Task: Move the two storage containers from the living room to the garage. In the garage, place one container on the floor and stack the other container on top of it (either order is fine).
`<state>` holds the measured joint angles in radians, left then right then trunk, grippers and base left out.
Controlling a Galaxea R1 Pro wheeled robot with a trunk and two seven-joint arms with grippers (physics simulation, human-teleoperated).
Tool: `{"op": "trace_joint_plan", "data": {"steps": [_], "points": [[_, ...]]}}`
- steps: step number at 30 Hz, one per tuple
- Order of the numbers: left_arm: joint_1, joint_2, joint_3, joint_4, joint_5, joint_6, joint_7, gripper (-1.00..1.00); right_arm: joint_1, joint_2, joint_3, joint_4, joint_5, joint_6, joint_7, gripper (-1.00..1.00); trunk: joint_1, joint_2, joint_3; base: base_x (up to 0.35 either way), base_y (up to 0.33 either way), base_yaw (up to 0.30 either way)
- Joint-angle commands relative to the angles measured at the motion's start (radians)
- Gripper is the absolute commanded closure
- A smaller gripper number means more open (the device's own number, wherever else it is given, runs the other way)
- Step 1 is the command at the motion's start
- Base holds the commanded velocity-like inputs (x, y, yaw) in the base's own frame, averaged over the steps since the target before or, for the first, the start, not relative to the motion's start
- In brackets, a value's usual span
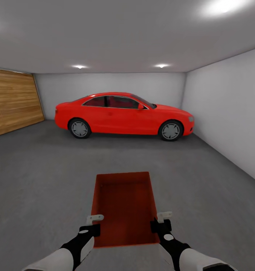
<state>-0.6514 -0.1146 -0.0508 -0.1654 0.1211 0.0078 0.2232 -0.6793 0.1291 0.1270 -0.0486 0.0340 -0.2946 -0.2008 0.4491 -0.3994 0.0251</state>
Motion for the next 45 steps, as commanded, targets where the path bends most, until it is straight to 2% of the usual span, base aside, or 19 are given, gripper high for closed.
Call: {"op": "trace_joint_plan", "data": {"steps": [1, 45], "points": [[-0.001, 0.007, 0.022, -0.003, -0.008, 0.001, 0.011, 1.0, 0.0, 0.0, -0.005, 0.003, -0.009, -0.003, -0.008, 1.0, 0.001, -0.001, 0.0, 0.318, 0.0, 0.0], [-0.001, 0.007, 0.022, -0.003, -0.007, 0.001, 0.011, 1.0, 0.0, 0.0, -0.005, 0.003, -0.009, -0.003, -0.008, 1.0, 0.001, -0.001, 0.0, 0.318, 0.0, 0.0]]}}
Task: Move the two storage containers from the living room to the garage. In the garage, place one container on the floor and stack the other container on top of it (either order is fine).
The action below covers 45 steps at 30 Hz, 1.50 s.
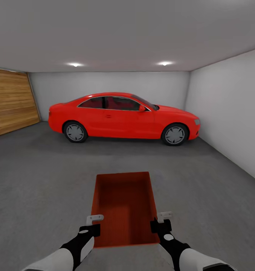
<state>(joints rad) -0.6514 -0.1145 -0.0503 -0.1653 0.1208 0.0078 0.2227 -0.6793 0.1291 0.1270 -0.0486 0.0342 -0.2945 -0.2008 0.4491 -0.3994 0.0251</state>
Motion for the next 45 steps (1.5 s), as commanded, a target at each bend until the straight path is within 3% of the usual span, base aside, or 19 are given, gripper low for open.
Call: {"op": "trace_joint_plan", "data": {"steps": [1, 45], "points": [[-0.001, 0.007, 0.021, -0.003, -0.007, 0.001, 0.011, 1.0, 0.0, 0.0, -0.005, 0.003, -0.01, -0.003, -0.008, 1.0, 0.001, -0.001, 0.0, 0.318, 0.0, 0.0], [-0.001, 0.007, 0.021, -0.003, -0.007, 0.001, 0.011, 1.0, 0.0, -0.002, -0.006, 0.003, -0.01, -0.002, -0.008, 1.0, 0.001, -0.001, 0.0, 0.318, 0.0, 0.0]]}}
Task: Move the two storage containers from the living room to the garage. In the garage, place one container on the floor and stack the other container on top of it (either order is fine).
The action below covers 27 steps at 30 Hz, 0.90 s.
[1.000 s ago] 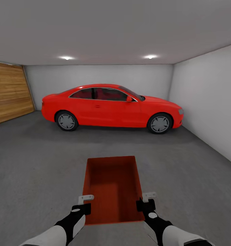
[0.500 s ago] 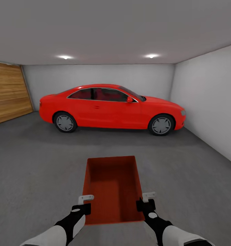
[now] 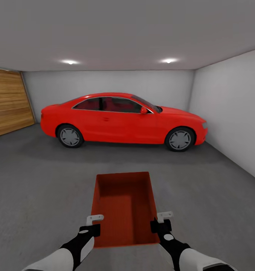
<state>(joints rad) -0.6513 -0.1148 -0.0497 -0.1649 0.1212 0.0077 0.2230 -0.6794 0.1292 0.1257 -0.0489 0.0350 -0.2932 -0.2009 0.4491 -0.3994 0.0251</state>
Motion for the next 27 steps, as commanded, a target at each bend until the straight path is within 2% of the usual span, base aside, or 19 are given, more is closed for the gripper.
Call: {"op": "trace_joint_plan", "data": {"steps": [1, 27], "points": [[-0.001, 0.007, 0.021, -0.004, -0.007, 0.001, 0.01, 1.0, 0.0, -0.002, -0.004, 0.003, -0.011, -0.003, -0.008, 1.0, 0.001, -0.001, 0.0, 0.319, 0.0, 0.0], [-0.001, 0.007, 0.021, -0.004, -0.007, 0.001, 0.01, 1.0, 0.0, 0.0, -0.005, 0.003, -0.01, -0.004, -0.008, 1.0, 0.001, -0.001, 0.0, 0.318, 0.0, 0.0]]}}
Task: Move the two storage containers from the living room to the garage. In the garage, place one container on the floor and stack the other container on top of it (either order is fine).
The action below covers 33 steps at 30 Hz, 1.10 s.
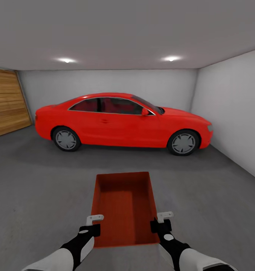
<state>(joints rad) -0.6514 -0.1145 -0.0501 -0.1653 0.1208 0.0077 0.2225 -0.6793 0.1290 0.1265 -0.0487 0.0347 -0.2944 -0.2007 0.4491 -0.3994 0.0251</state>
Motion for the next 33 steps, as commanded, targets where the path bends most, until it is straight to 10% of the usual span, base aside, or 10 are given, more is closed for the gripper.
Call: {"op": "trace_joint_plan", "data": {"steps": [1, 33], "points": [[-0.001, 0.007, 0.021, -0.003, -0.006, 0.001, 0.011, 1.0, 0.0, 0.0, -0.005, 0.003, -0.01, -0.003, -0.008, 1.0, 0.001, -0.001, 0.0, 0.318, 0.0, 0.0], [-0.001, 0.007, 0.021, -0.003, -0.006, 0.001, 0.011, 1.0, 0.0, 0.001, -0.006, 0.003, -0.015, -0.003, -0.009, 1.0, 0.001, -0.001, 0.0, 0.318, 0.021, -0.168]]}}
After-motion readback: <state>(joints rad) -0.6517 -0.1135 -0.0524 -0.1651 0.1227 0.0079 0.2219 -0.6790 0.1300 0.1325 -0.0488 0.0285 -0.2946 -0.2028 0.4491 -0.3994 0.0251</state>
